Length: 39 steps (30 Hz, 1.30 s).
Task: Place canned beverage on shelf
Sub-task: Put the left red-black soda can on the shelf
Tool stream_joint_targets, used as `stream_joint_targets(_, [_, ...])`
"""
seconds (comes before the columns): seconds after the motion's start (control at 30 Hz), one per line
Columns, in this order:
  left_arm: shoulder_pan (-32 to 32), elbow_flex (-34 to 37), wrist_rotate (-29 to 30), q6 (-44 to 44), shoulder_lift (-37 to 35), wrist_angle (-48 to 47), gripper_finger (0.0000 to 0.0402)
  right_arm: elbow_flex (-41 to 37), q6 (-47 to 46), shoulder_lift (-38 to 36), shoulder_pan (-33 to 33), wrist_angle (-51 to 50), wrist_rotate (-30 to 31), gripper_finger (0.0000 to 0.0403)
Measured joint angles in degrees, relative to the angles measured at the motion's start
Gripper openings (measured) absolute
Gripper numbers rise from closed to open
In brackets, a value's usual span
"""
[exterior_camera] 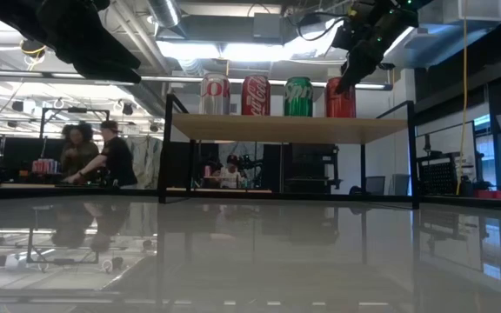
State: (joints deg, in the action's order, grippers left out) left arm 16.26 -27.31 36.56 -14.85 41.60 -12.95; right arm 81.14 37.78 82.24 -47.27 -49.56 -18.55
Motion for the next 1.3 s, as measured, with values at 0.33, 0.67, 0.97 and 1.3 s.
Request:
stream_joint_targets(0.33, [0.0, 0.0, 0.0, 0.0, 0.0, 0.0, 0.0325, 0.0, 0.0, 0.0, 0.0, 0.1, 0.0, 0.0337])
stream_joint_targets(0.67, [0.0, 0.0, 0.0, 0.0, 0.0, 0.0, 0.0325, 0.0, 0.0, 0.0, 0.0, 0.2, 0.0, 0.0338])
stream_joint_targets(0.97, [0.0, 0.0, 0.0, 0.0, 0.0, 0.0, 0.0325, 0.0, 0.3, 0.0, 0.0, 0.2, 0.4, 0.0381])
stream_joint_targets(1.3, [0.0, 0.0, 0.0, 0.0, 0.0, 0.0, 0.0325, 2.0, -0.2, 0.1, 0.0, -1.7, 0.5, 0.0379])
